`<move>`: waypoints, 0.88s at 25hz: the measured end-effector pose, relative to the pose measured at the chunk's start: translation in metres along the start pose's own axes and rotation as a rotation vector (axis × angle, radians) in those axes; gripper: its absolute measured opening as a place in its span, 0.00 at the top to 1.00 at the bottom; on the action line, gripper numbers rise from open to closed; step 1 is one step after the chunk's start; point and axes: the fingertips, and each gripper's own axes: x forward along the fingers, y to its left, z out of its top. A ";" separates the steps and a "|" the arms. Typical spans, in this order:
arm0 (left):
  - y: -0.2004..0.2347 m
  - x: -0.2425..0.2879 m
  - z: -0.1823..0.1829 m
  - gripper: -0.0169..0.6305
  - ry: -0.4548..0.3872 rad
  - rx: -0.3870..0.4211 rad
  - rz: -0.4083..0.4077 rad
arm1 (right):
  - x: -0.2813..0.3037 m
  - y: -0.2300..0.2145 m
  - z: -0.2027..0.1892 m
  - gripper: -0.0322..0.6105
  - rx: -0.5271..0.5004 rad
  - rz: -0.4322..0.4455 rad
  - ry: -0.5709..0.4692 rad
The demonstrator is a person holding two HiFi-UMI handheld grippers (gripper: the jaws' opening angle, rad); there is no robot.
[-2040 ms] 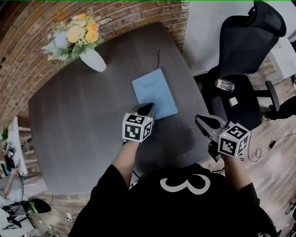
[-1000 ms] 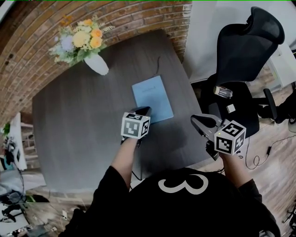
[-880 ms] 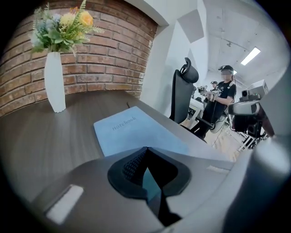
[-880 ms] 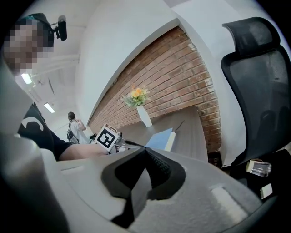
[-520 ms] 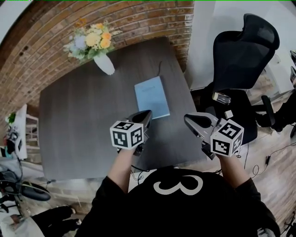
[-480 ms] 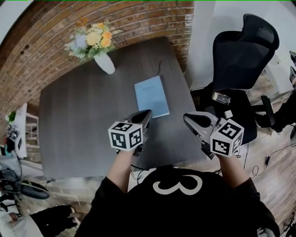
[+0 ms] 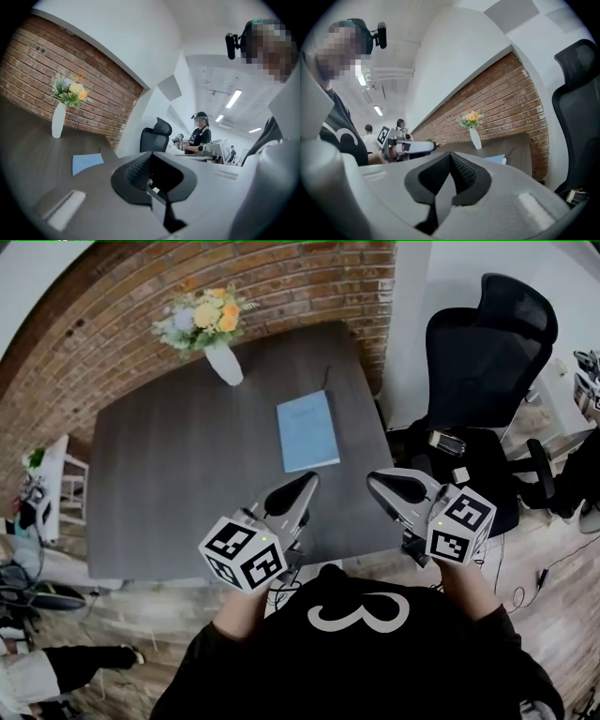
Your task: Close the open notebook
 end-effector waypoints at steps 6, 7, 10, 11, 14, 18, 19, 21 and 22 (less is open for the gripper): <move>-0.031 -0.009 0.006 0.95 -0.034 0.090 0.001 | -0.014 0.010 0.000 0.95 -0.038 0.010 -0.003; -0.034 -0.009 0.005 0.95 -0.028 0.098 0.002 | -0.016 0.012 0.000 0.95 -0.044 0.014 -0.005; -0.041 -0.008 0.001 0.95 -0.014 0.094 0.001 | -0.022 0.017 0.003 0.95 -0.057 0.020 -0.010; -0.042 -0.007 -0.001 0.95 -0.013 0.095 0.000 | -0.023 0.017 0.003 0.95 -0.055 0.021 -0.011; -0.045 -0.006 -0.004 0.95 -0.005 0.104 -0.005 | -0.026 0.017 0.000 0.95 -0.050 0.020 -0.014; -0.046 -0.006 -0.003 0.95 -0.001 0.118 0.008 | -0.027 0.018 0.001 0.95 -0.051 0.027 -0.025; -0.045 -0.007 -0.002 0.95 -0.005 0.120 0.010 | -0.027 0.019 0.002 0.95 -0.053 0.028 -0.026; -0.044 -0.007 0.000 0.95 -0.014 0.126 0.013 | -0.026 0.020 0.004 0.95 -0.056 0.032 -0.028; -0.044 -0.007 0.001 0.95 -0.018 0.129 0.014 | -0.026 0.020 0.006 0.95 -0.061 0.034 -0.027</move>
